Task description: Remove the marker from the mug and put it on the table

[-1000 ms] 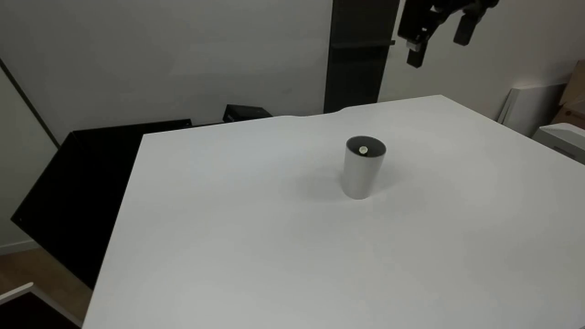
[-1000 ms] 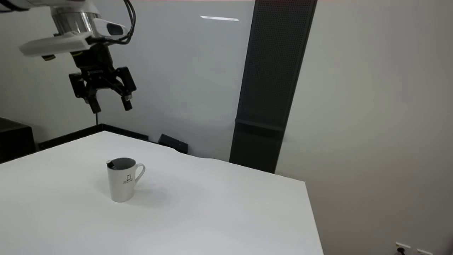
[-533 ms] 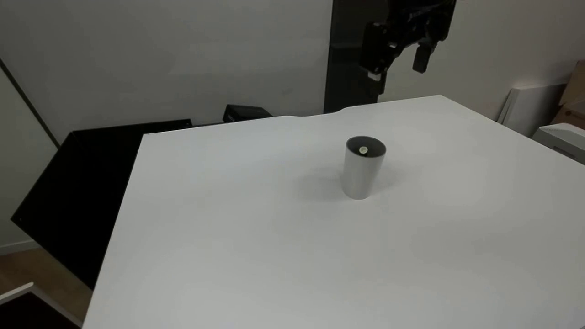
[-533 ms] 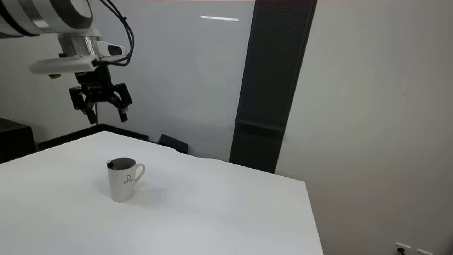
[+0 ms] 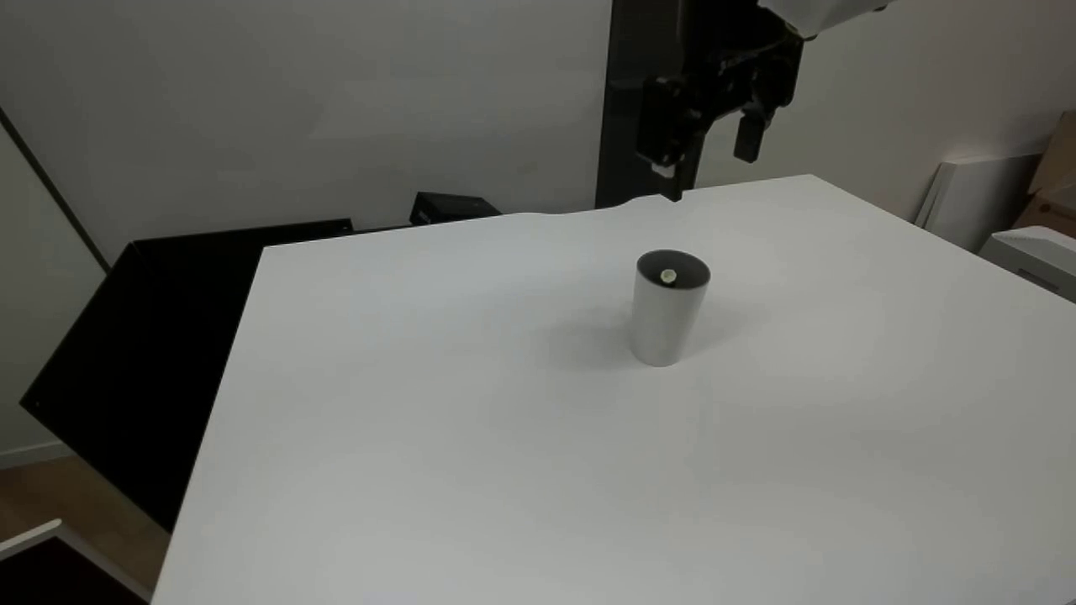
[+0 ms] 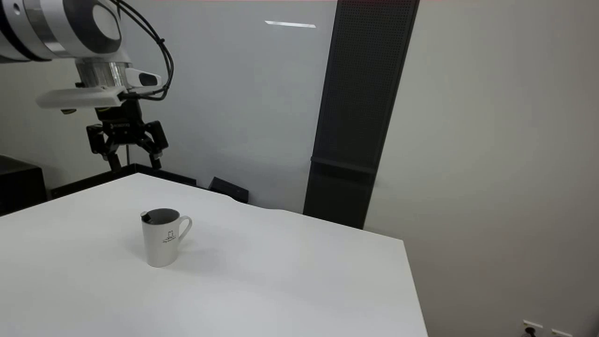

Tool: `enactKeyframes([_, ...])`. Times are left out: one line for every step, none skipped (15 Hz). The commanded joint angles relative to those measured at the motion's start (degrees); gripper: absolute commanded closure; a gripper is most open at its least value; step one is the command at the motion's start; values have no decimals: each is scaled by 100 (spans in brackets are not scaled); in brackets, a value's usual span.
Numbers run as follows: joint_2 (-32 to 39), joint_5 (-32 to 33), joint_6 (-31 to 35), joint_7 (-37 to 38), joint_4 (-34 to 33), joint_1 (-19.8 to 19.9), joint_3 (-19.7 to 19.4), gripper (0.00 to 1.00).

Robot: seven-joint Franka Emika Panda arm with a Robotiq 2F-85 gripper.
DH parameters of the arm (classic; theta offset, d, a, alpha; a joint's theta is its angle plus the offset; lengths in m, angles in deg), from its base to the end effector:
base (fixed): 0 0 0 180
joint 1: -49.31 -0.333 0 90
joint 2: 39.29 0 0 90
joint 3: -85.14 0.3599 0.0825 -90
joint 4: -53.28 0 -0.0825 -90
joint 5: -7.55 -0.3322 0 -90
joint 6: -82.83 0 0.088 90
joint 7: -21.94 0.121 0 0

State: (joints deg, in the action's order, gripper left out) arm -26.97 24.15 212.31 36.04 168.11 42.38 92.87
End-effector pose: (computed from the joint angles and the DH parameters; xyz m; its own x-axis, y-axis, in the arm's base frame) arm 0.5509 0.1288 0.4168 0.9787 0.1914 0.0746 0.1747 -0.9665 0.1879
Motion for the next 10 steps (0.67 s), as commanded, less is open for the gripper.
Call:
enactKeyframes([-4, -39, -8, -26, -11, -115, -120, 0])
enactKeyframes([-4, -40, -9, -26, -13, -115, -121, 0])
enactKeyframes([78, 35, -49, 61, -63, -140, -139, 0])
enactKeyframes([197, 34, -85, 99, -109, -158, -144, 0])
enactKeyframes([292, 125, -73, 181, -121, -198, -171, 0])
enactKeyframes([384, 167, -81, 212, -135, -236, -190, 0])
enactKeyframes([464, 251, -66, 261, -138, -290, -227, 0])
enactKeyframes([555, 352, -81, 307, -152, -355, -266, 0])
enactKeyframes([642, 495, -103, 350, -171, -428, -314, 0])
enactKeyframes([716, 576, -122, 357, -188, -483, -348, 0])
